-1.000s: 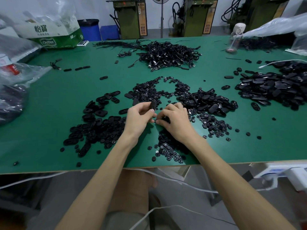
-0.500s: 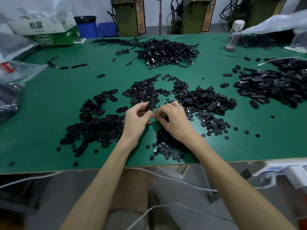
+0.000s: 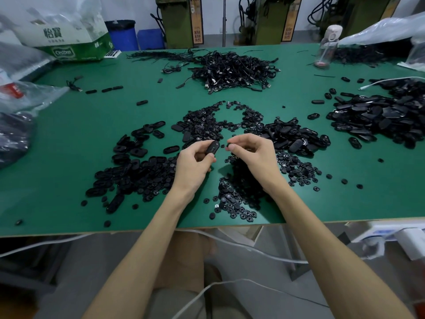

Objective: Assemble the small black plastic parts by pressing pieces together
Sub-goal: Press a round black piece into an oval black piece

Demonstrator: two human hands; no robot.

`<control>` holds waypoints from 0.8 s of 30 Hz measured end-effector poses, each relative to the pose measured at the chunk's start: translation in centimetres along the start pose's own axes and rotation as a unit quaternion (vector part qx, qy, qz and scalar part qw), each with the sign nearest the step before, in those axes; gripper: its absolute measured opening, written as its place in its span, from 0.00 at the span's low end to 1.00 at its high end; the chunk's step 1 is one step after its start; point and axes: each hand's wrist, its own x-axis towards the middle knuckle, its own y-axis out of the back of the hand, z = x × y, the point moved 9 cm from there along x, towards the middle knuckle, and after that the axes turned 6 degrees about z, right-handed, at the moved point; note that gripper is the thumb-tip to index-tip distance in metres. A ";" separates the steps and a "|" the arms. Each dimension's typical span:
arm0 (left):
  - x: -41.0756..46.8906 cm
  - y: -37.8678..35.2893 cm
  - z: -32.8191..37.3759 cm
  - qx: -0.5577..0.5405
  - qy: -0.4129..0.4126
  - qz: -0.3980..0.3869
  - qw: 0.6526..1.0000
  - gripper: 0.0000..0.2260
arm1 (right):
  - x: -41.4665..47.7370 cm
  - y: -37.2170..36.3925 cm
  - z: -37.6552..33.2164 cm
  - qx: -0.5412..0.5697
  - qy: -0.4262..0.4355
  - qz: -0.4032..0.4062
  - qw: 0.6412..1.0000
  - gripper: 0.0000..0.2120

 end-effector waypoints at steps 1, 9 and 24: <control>0.0 0.0 0.1 -0.002 -0.003 0.000 1.000 0.16 | 0.0 0.0 0.1 0.008 -0.005 -0.002 1.000 0.04; -0.1 0.0 0.5 -0.043 -0.020 -0.008 0.999 0.15 | -0.1 -0.4 0.5 0.061 -0.030 -0.015 0.998 0.04; -0.1 -0.1 -0.3 -0.121 0.022 -0.006 0.992 0.07 | -0.1 -0.6 0.6 0.010 -0.015 -0.035 0.999 0.03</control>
